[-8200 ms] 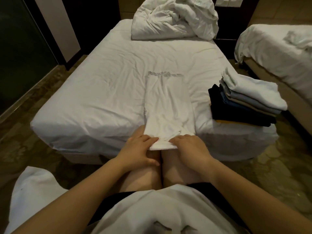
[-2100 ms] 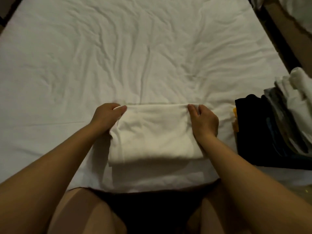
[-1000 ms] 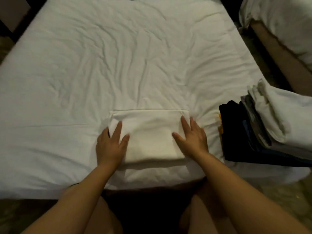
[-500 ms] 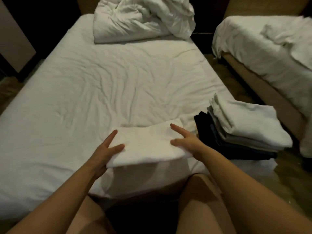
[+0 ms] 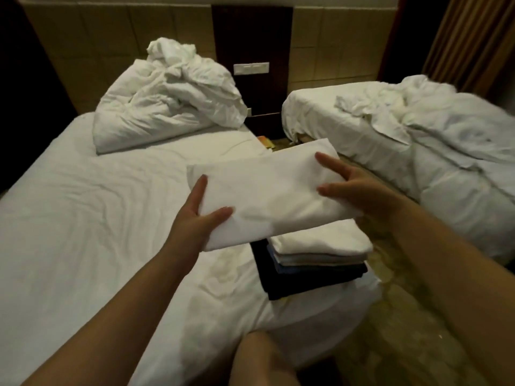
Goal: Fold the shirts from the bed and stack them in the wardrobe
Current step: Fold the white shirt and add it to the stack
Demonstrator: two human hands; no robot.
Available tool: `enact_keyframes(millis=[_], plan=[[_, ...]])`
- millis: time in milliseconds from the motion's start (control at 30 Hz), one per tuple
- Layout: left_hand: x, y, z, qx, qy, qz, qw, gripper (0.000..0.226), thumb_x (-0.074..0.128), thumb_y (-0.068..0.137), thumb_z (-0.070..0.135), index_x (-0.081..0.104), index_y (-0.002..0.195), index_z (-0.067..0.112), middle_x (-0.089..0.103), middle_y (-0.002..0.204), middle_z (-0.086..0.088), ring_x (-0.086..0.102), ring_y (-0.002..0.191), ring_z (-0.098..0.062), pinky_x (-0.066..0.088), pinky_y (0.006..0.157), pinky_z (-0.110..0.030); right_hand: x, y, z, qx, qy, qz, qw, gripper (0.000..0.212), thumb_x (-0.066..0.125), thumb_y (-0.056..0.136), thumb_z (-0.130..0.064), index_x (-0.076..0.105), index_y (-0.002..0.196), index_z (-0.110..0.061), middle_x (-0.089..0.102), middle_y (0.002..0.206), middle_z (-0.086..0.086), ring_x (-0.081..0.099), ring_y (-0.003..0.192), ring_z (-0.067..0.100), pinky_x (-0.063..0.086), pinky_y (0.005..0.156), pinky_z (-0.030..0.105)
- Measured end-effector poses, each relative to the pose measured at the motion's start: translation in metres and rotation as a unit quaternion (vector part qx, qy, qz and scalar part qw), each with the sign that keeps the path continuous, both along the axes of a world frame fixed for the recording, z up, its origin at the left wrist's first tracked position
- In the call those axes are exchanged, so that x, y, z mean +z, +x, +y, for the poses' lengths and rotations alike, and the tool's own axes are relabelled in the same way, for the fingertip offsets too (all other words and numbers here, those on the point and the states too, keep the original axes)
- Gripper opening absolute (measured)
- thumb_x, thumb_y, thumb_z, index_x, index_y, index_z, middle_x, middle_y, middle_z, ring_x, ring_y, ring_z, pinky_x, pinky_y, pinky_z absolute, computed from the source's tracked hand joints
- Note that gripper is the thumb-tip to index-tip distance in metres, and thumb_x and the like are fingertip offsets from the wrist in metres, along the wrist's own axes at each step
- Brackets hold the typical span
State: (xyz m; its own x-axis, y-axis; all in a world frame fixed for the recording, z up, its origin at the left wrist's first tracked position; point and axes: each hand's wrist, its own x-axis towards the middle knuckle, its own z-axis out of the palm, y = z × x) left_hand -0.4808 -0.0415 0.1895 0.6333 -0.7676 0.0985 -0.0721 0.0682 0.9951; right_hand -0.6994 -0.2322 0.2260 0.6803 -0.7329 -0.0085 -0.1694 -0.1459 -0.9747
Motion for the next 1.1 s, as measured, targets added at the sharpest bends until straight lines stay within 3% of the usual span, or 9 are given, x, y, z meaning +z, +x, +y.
enact_keyframes(millis=[100, 200, 333, 467, 633, 867, 1000, 1100], plan=[[0.009, -0.026, -0.044, -0.027, 0.013, -0.029, 0.999, 0.080, 0.074, 0.077, 0.018, 0.032, 0.143, 0.035, 0.043, 0.139, 0.003, 0.049, 0.119, -0.016, 0.044, 0.099, -0.032, 0.001, -0.038, -0.038, -0.027, -0.013, 0.039, 0.999, 0.077, 0.073, 0.071, -0.013, 0.042, 0.137, -0.036, 0.033, 0.147, -0.002, 0.040, 0.130, 0.016, 0.035, 0.110, 0.034], [-0.002, -0.043, -0.075, -0.049, 0.029, -0.038, 0.998, 0.081, 0.074, 0.077, 0.019, 0.031, 0.144, 0.031, 0.041, 0.143, 0.000, 0.048, 0.120, -0.016, 0.043, 0.096, -0.028, -0.008, -0.058, -0.059, -0.045, -0.006, 0.079, 0.996, 0.072, 0.069, 0.080, -0.009, 0.038, 0.141, -0.033, 0.030, 0.143, -0.005, 0.036, 0.125, 0.011, 0.037, 0.098, 0.020], [-0.023, -0.056, -0.099, -0.068, 0.086, -0.054, 0.992, 0.084, 0.077, 0.076, 0.021, 0.031, 0.145, 0.027, 0.041, 0.145, 0.000, 0.048, 0.120, -0.015, 0.041, 0.098, -0.028, -0.039, -0.073, -0.081, -0.066, 0.038, 0.118, 0.990, 0.072, 0.069, 0.082, -0.007, 0.038, 0.140, -0.035, 0.033, 0.145, 0.006, 0.044, 0.120, 0.019, 0.043, 0.087, 0.018], [-0.040, -0.057, -0.107, -0.068, 0.150, -0.086, 0.983, 0.100, 0.077, 0.059, 0.042, 0.030, 0.146, 0.026, 0.036, 0.148, 0.000, 0.040, 0.131, -0.019, 0.035, 0.108, -0.035, -0.068, -0.072, -0.086, -0.071, 0.079, 0.162, 0.981, 0.068, 0.065, 0.085, -0.015, 0.036, 0.140, -0.043, 0.023, 0.152, 0.008, 0.035, 0.131, 0.028, 0.035, 0.106, 0.035], [-0.074, -0.057, -0.101, -0.054, 0.232, -0.120, 0.964, 0.087, 0.076, 0.076, 0.033, 0.028, 0.147, 0.018, 0.037, 0.147, -0.009, 0.041, 0.130, -0.025, 0.033, 0.103, -0.030, -0.102, -0.060, -0.075, -0.054, 0.073, 0.233, 0.968, 0.069, 0.064, 0.086, -0.020, 0.031, 0.142, -0.044, 0.018, 0.155, 0.007, 0.026, 0.138, 0.028, 0.027, 0.109, 0.034], [-0.078, -0.057, -0.104, -0.045, 0.254, -0.140, 0.956, 0.094, 0.067, 0.071, 0.048, 0.024, 0.148, 0.016, 0.034, 0.149, -0.010, 0.038, 0.132, -0.025, 0.031, 0.102, -0.028, -0.129, -0.041, -0.064, -0.086, 0.040, 0.212, 0.973, 0.067, 0.059, 0.090, -0.013, 0.029, 0.145, -0.034, 0.022, 0.154, 0.009, 0.026, 0.139, 0.024, 0.025, 0.107, 0.025], [-0.055, -0.060, -0.117, -0.024, 0.215, -0.197, 0.956, 0.078, 0.066, 0.085, 0.031, 0.024, 0.148, 0.018, 0.033, 0.148, -0.008, 0.035, 0.134, -0.024, 0.029, 0.101, -0.026, -0.114, -0.041, -0.075, -0.123, 0.044, 0.140, 0.981, 0.064, 0.055, 0.090, -0.002, 0.036, 0.143, -0.032, 0.025, 0.152, 0.012, 0.029, 0.137, 0.026, 0.029, 0.099, 0.023], [-0.044, -0.065, -0.129, -0.020, 0.209, -0.229, 0.950, 0.079, 0.065, 0.085, 0.034, 0.022, 0.149, 0.019, 0.032, 0.148, -0.008, 0.034, 0.135, -0.024, 0.029, 0.102, -0.027, -0.104, -0.049, -0.087, -0.131, 0.056, 0.113, 0.983, 0.064, 0.056, 0.088, 0.000, 0.039, 0.141, -0.031, 0.025, 0.152, 0.012, 0.030, 0.136, 0.028, 0.030, 0.101, 0.027]])
